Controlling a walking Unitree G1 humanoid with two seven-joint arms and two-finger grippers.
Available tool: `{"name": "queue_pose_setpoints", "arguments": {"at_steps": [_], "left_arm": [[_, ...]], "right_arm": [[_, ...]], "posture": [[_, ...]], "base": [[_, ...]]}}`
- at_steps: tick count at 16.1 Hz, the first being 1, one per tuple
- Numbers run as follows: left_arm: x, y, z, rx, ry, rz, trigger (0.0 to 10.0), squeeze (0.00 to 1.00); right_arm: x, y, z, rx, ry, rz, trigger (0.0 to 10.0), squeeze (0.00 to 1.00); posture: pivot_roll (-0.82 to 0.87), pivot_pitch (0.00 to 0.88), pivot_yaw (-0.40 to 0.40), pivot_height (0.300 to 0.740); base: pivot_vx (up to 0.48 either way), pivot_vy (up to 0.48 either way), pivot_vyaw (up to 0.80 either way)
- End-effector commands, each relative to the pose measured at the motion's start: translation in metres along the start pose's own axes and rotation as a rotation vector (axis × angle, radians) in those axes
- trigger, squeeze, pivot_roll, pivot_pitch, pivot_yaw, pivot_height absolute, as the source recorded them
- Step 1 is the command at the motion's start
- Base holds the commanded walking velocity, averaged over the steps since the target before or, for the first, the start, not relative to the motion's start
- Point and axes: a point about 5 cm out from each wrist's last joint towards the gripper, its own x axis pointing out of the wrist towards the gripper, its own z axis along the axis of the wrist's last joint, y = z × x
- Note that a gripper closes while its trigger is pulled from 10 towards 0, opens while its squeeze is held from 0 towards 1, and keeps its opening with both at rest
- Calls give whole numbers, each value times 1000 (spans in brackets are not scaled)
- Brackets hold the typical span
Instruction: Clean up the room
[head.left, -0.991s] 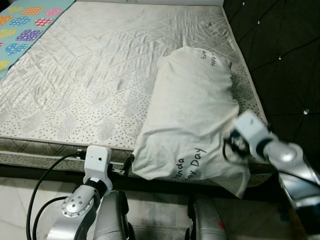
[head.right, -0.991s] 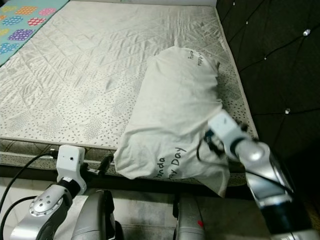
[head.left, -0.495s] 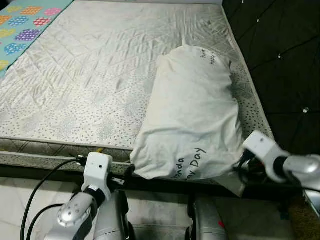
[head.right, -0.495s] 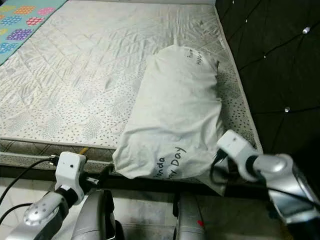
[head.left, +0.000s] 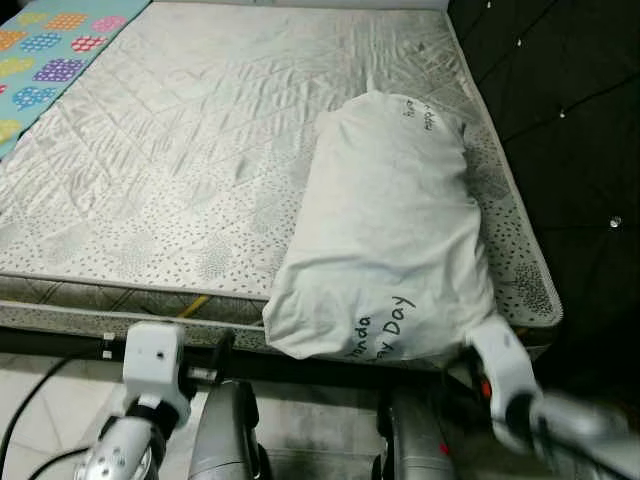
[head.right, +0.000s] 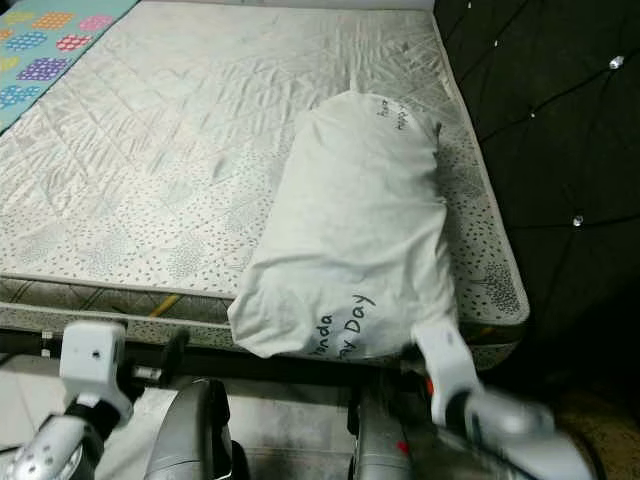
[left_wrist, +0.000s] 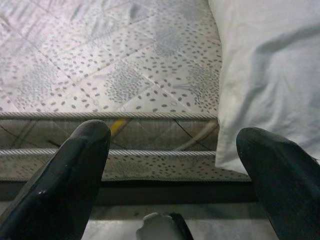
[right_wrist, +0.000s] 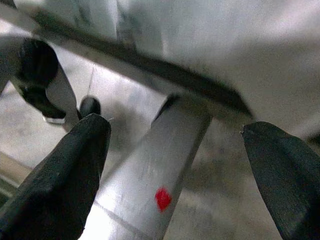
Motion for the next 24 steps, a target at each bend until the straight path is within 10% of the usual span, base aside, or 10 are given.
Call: {"name": "queue_pose_setpoints", "arguments": {"at_steps": [1,12,24], "left_arm": [[2,-3,1,7,8,-22,10000,0],[48,-16,-29,-225,305,-93,10000,0],[80,-35,-39,-156,467,-246,10000,0]], "right_arm": [[-2,4,6,-12,-23,-5,10000,0],[27,22,48,-28,-169,-73,10000,0],[25,34,59,-32,-192,-1,10000,0]], "posture": [[-153,147,9,582],[-156,158,-1,582],[-175,163,4,582]], "base": [[0,0,0],[0,0,0],[0,0,0]]}}
